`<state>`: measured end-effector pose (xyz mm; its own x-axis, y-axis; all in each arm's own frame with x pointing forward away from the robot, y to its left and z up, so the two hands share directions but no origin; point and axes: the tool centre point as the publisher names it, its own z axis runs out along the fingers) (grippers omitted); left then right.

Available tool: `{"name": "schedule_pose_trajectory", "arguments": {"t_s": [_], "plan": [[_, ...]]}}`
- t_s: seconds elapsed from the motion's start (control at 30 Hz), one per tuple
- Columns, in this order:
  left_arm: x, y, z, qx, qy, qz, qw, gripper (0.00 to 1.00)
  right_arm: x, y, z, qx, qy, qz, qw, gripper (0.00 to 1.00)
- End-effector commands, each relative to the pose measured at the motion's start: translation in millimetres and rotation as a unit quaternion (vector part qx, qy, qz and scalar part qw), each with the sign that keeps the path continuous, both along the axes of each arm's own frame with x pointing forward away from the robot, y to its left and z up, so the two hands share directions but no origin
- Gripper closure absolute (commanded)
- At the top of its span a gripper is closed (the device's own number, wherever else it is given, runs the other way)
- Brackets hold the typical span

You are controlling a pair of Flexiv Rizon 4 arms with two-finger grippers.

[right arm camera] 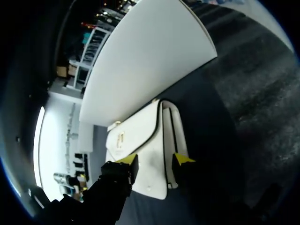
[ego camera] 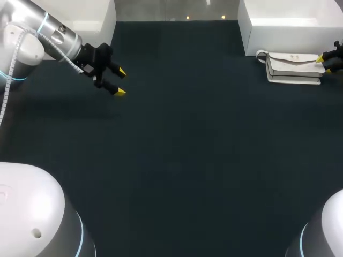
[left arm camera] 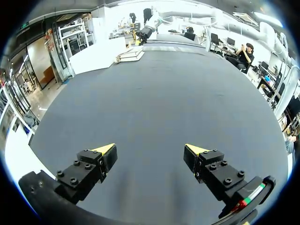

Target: Pick up the bag, open it, inspect its contents, close it, and place it on the opposite side

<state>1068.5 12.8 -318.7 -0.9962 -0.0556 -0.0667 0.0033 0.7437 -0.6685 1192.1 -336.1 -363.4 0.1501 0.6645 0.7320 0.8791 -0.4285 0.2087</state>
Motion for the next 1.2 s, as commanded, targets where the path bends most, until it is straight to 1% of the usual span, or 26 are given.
{"name": "schedule_pose_trajectory", "arguments": {"t_s": [0.03, 0.13, 0.2, 0.3, 0.47, 0.63, 1.2], "plan": [[0.6, -0.2, -1.5, -0.002, -0.001, 0.000, 1.000, 0.00, 8.5, -5.6, -5.2, 0.057, 0.150, 0.180, 0.970, 0.62], [0.6, -0.2, -1.5, -0.002, -0.001, 0.000, 1.000, 0.00, 8.8, -4.6, -5.4, 0.068, 0.142, 0.181, 0.971, 0.76], [0.6, -0.2, -1.5, -0.002, -0.001, 0.000, 1.000, 0.00, 8.2, -3.5, -5.9, 0.076, 0.137, 0.181, 0.971, 0.82], [0.6, -0.2, -1.5, -0.002, -0.001, 0.000, 1.000, 0.00, 6.3, -2.0, -7.2, 0.082, 0.135, 0.181, 0.971, 1.00], [0.6, -0.2, -1.5, -0.002, -0.001, 0.000, 1.000, 0.00, 2.2, 1.0, -8.6, 0.090, 0.130, 0.180, 0.971, 1.00], [0.6, -0.2, -1.5, -0.002, -0.001, 0.000, 1.000, 0.00, -2.6, 8.8, -6.2, 0.097, 0.120, 0.182, 0.971, 1.00], [0.6, -0.2, -1.5, -0.002, -0.001, 0.000, 1.000, 0.00, -18.4, 46.6, -1.9, 0.096, 0.104, 0.197, 0.970, 1.00]]}}
